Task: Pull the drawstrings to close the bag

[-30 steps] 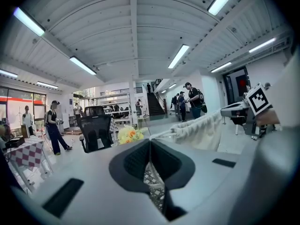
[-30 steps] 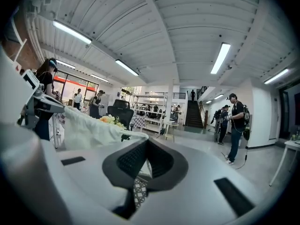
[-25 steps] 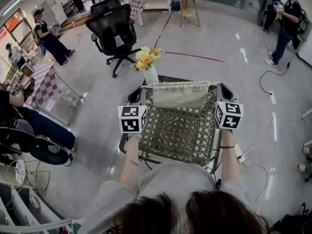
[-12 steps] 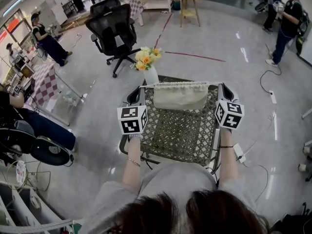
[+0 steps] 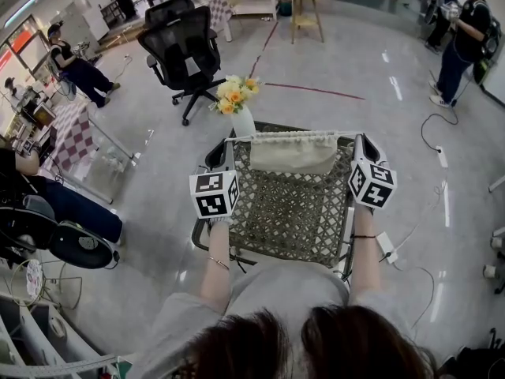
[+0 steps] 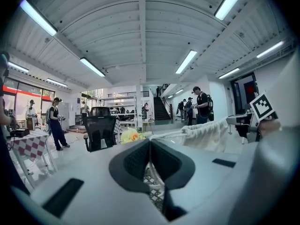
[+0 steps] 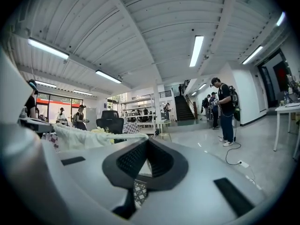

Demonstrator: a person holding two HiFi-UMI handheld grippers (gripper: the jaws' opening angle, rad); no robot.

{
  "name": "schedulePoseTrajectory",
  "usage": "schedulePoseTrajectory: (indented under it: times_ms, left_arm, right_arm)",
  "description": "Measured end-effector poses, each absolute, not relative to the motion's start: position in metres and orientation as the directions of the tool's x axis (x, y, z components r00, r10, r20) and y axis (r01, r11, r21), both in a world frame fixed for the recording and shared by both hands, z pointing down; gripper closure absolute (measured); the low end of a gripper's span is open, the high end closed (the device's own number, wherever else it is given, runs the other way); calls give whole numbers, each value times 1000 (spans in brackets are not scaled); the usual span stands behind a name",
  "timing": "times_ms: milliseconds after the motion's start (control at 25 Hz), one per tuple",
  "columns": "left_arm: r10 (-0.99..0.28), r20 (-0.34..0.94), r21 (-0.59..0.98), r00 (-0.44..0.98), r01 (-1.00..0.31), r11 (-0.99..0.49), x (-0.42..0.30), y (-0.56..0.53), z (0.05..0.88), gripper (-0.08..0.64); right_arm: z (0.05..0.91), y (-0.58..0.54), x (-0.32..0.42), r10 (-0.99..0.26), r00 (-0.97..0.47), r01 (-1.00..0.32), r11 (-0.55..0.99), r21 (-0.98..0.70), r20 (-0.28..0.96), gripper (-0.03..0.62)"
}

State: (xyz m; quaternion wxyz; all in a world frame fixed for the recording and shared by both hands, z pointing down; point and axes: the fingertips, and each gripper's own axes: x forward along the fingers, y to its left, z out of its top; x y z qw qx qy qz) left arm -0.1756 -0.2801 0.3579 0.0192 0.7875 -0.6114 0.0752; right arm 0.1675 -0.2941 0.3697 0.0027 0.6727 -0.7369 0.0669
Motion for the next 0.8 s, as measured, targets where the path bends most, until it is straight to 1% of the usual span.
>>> schedulePoseTrajectory:
  times_ms: [800]
  left_arm:
    - [-969,132,-39,211,-975,-217,-179,-280,361,534]
  right_arm:
    - [375,-293,185,-996,-25,-985,10,-171,88,571]
